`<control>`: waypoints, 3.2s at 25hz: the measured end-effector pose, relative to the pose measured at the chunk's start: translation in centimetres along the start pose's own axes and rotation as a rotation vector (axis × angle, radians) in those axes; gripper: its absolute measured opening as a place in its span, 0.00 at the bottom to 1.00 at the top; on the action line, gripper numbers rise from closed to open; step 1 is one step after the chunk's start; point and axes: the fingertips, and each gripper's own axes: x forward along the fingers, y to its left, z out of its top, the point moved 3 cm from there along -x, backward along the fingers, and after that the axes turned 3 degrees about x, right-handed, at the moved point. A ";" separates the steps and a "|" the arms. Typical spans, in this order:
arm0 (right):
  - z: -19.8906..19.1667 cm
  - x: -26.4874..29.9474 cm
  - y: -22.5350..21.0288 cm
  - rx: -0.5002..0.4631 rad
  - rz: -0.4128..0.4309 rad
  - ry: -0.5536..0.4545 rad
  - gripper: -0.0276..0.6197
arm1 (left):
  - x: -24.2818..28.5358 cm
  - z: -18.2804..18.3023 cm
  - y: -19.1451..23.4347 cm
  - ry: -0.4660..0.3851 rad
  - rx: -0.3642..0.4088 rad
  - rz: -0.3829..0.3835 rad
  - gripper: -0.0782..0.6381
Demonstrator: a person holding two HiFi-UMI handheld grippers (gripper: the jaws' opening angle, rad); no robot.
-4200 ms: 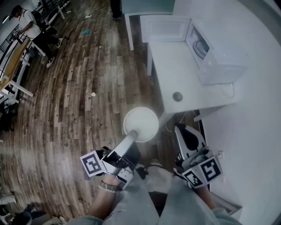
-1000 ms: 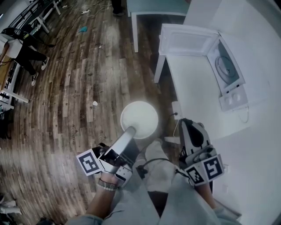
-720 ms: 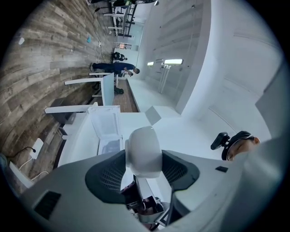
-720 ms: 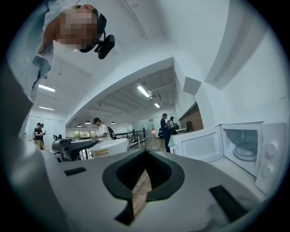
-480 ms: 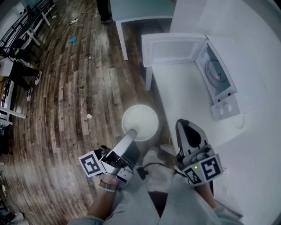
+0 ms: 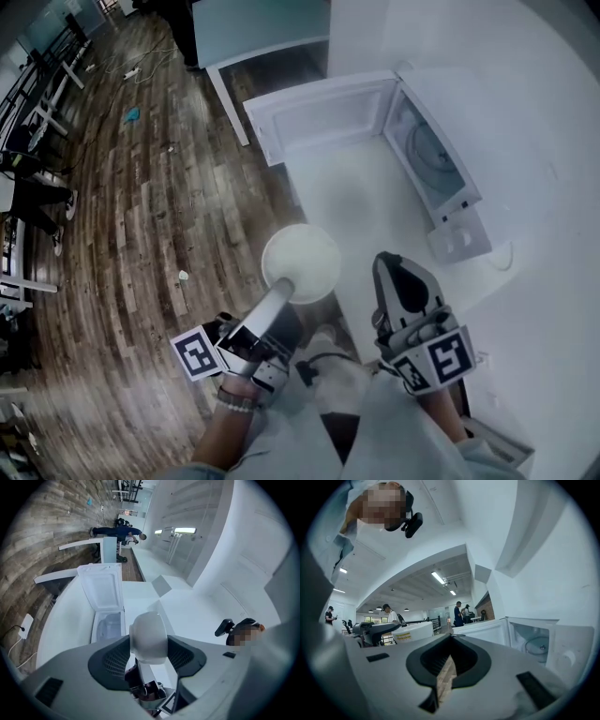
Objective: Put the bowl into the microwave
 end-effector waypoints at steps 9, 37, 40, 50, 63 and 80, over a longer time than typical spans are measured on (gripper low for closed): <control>0.5 -2.2 -4.4 0.013 -0.106 -0.024 0.04 | 5.0 -1.6 1.4 0.095 -0.030 -0.011 0.44; 0.7 0.6 -12.2 0.028 -0.540 -0.045 0.04 | 20.5 1.9 8.1 0.529 -0.158 -0.033 0.44; 0.5 1.3 -12.7 0.036 -0.590 -0.047 0.04 | 21.9 2.1 9.2 0.580 -0.174 -0.031 0.44; 0.4 2.8 -13.7 0.005 -0.720 -0.056 0.04 | 24.7 2.2 11.3 0.730 -0.205 -0.026 0.44; 1.0 5.3 -14.4 -0.045 -0.787 -0.080 0.05 | 27.8 2.1 12.8 0.856 -0.235 -0.035 0.44; -3.0 6.7 -18.3 0.017 -0.887 0.029 0.05 | 31.9 0.2 19.3 0.949 -0.237 0.013 0.44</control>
